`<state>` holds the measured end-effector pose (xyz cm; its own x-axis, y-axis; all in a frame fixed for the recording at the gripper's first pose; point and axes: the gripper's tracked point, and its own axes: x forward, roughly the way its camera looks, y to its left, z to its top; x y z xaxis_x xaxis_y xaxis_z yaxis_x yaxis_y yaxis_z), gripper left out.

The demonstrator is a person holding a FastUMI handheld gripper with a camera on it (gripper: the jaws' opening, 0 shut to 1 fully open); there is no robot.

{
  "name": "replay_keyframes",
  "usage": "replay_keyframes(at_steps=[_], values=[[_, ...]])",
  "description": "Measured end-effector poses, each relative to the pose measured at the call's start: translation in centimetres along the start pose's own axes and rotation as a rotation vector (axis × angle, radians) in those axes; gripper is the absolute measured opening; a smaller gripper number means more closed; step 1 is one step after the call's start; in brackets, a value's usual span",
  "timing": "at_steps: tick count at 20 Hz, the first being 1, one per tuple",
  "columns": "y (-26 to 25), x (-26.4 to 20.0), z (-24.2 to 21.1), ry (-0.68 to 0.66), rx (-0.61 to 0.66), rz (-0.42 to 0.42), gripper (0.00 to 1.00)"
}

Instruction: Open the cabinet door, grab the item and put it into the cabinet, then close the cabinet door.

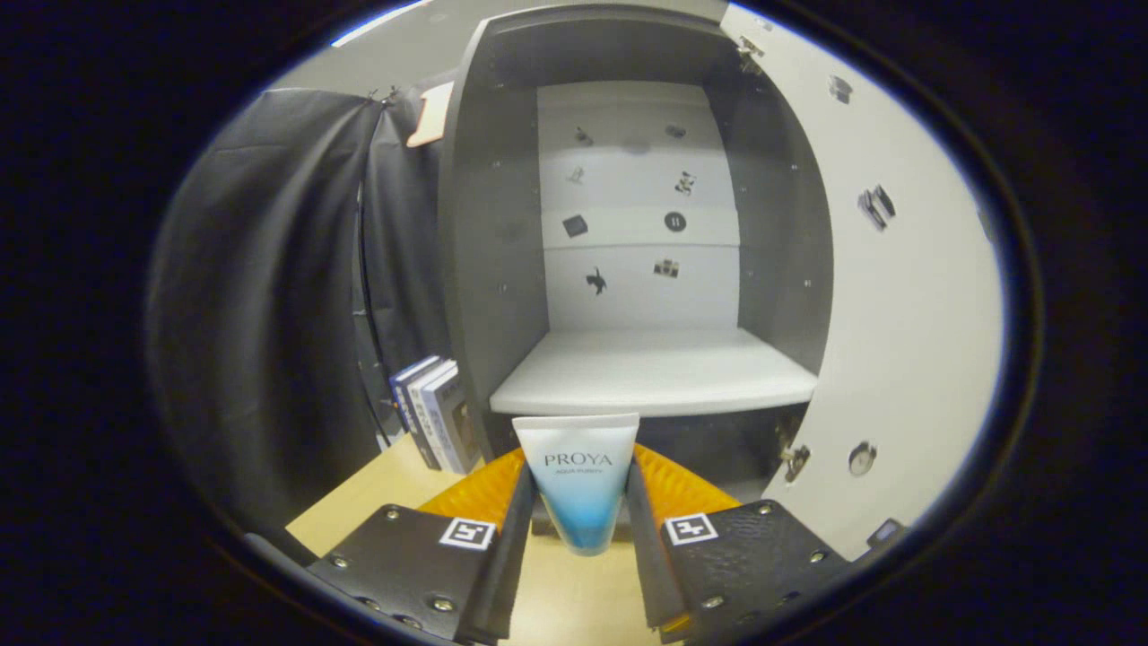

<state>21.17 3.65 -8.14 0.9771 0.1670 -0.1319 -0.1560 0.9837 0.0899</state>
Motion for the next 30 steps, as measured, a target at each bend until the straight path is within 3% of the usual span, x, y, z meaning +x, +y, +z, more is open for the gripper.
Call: replay_keyframes(at_steps=[8, 14, 24, 30], values=[[-2.8, 9.7, 9.9, -0.158, -0.048, -0.039, 0.54], [-5.9, 14.9, 9.3, -0.143, -0.031, -0.087, 0.54], [-6.8, 15.9, 7.8, -0.117, -0.017, -0.087, 0.55], [-6.3, 15.6, 7.7, -0.121, -0.023, -0.080, 0.85]])
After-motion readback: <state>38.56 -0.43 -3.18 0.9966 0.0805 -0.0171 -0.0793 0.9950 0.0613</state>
